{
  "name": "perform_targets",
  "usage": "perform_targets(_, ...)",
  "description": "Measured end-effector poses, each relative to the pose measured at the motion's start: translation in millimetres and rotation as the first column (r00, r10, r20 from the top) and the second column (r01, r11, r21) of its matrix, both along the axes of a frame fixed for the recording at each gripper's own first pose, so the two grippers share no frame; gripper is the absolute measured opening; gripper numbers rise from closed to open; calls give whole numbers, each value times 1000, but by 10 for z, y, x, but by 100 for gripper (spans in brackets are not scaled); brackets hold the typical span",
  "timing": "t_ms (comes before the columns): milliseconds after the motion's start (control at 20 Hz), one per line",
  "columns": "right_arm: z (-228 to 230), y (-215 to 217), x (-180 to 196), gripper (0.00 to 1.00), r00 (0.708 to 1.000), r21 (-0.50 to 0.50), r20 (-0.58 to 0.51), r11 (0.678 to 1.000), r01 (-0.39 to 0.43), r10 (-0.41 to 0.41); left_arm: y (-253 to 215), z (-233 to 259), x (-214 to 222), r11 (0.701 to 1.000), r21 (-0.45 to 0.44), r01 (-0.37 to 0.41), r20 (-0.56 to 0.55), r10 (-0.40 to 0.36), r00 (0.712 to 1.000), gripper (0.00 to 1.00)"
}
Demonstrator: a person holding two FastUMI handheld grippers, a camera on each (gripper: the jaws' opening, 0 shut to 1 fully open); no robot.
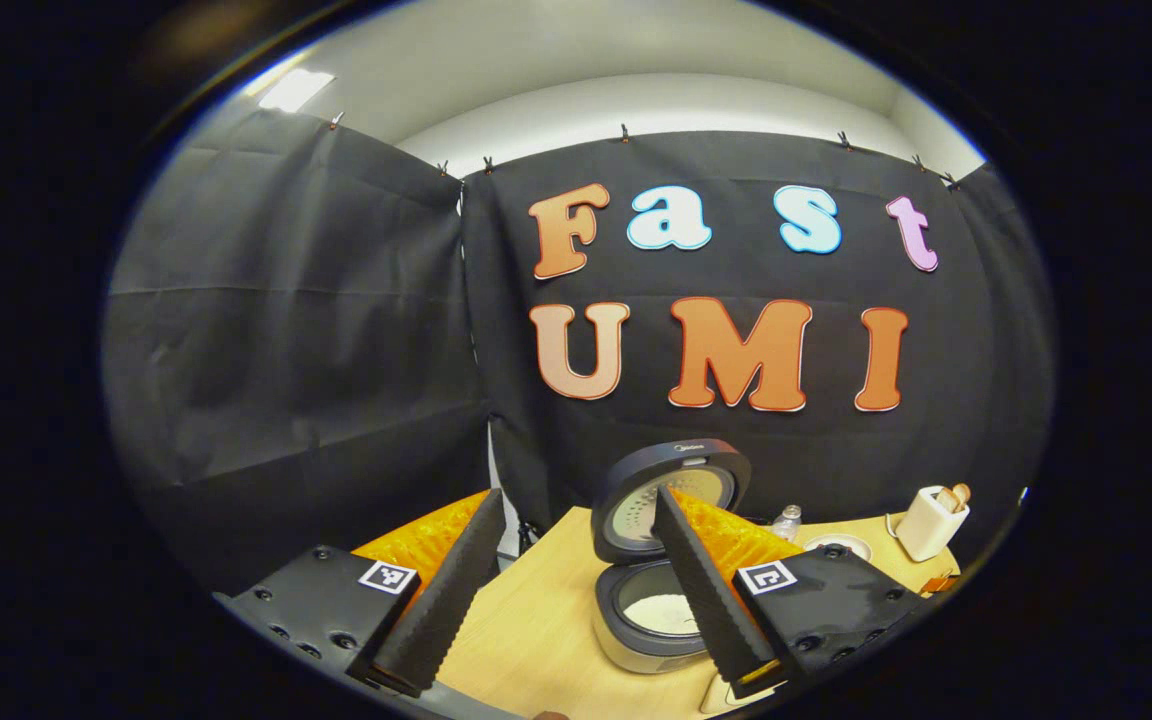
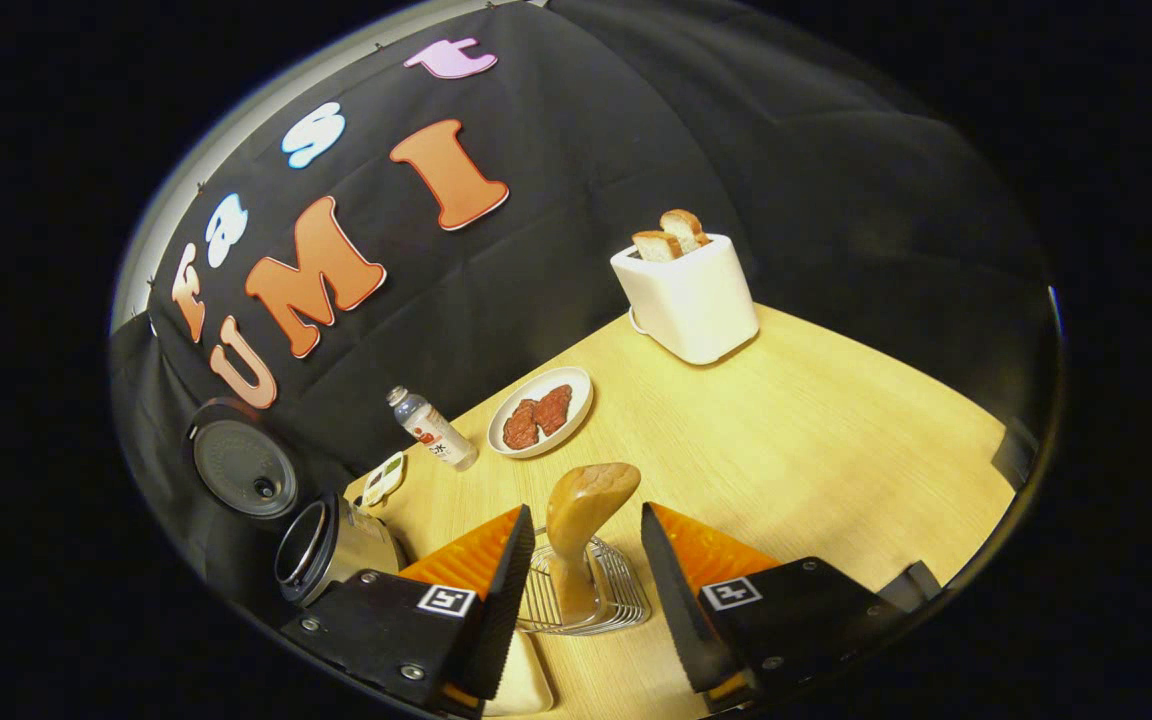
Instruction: Close the left gripper, press the button to open the rice cooker; take a wooden spoon from the chopstick holder with the right hand, scoop a spoonful of rice and pour it into the rice cooker, then put the wooden spoon back into the chopstick holder.
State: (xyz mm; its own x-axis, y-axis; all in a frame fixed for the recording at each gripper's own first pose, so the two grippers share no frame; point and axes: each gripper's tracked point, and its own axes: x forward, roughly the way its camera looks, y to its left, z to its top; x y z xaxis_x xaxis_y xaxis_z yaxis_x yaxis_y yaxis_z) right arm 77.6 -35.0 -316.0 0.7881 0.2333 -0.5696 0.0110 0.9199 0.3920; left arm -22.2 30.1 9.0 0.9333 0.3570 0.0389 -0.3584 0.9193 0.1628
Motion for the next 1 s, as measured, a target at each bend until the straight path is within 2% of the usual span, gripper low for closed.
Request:
perform_targets(50,-27,42,20,65,1000,10,-12,1000,-1,1,53,-21,-29,1000,5,-9,-14,9,1000,100)
perform_targets(150,-30,129,62,52,1000,36,-27,999,1,0,132,-60,-78,1000,8,-30,-31,30,999,100)
perform_targets(300,-31,191,123,22,999,46,-38,999,22,-20,232,-101,-104,999,11,-44,-42,45,998,100)
perform_targets(500,76,174,136,6,1000,-25,5,999,25,-25,337,-85,-113,999,14,-45,-41,46,998,100)
perform_targets(700,391,237,107,5,998,-89,62,996,24,-18,479,-16,-101,999,-8,-31,-17,31,999,100)
perform_targets(1000,1202,454,-68,4,980,-150,197,988,26,4,776,-53,52,998,-59,23,-14,-24,1000,99)
